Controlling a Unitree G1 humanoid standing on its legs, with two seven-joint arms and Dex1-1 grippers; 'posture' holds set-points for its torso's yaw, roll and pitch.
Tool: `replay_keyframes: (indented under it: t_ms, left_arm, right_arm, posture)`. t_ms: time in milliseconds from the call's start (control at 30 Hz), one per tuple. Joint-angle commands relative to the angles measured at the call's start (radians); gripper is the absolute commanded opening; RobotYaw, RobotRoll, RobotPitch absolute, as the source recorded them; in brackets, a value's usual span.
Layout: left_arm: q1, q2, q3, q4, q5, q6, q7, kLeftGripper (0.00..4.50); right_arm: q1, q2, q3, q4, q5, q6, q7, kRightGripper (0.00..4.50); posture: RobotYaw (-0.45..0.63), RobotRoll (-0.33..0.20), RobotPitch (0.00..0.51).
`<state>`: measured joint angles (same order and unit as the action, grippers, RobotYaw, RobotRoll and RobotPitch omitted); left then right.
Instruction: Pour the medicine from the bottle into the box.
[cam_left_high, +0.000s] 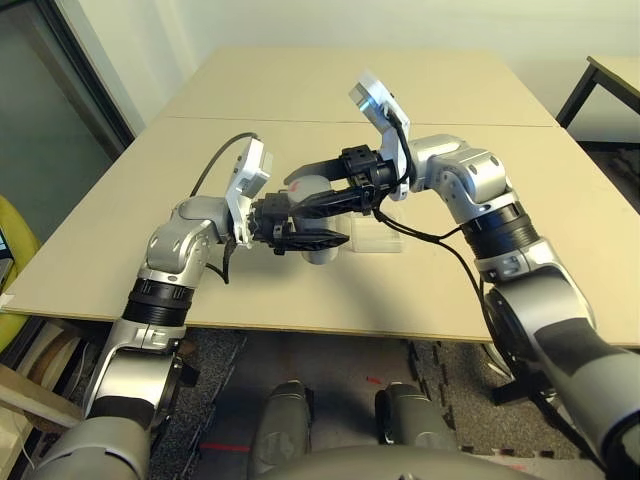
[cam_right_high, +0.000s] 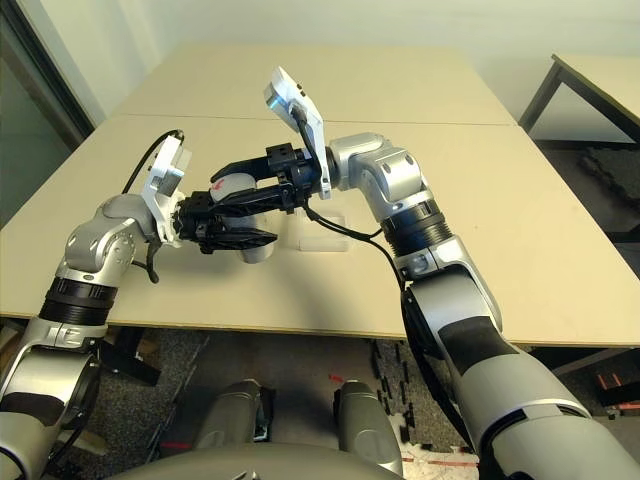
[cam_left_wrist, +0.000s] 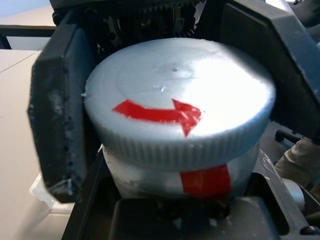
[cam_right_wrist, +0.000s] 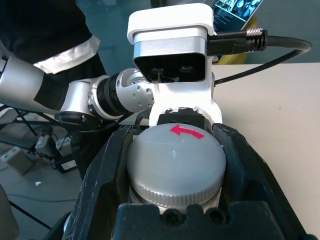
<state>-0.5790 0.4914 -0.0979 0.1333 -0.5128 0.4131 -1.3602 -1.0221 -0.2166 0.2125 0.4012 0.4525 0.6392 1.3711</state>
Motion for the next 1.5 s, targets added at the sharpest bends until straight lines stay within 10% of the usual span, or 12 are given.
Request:
replay_keyframes:
  t_ms: [33, 733, 1500]
  left_arm:
    - [0.024, 0.017, -0.025, 0.006, 0.040, -0.028, -0.003, 2.75]
    - [0.039, 0.030, -0.022, 0.004, 0.034, -0.032, 0.007, 2.75]
    - [0.011, 0.076, 0.018, 0.076, 0.072, -0.086, 0.030, 2.75]
  right_arm:
    - [-0.048, -0.013, -0.135, 0.045, 0.089, 0.046, -0.028, 2.63]
    - [-0.072, -0.006, -0.234, 0.192, 0.072, -0.064, -0.186, 2.63]
    - [0.100, -0.292, -0.251, 0.665, -0.222, -0.484, -0.257, 2.63]
  posture:
    - [-0.01, 0.000, 0.000]
    - [-0.01, 0.000, 0.000]
    - [0.00, 0.000, 0.001]
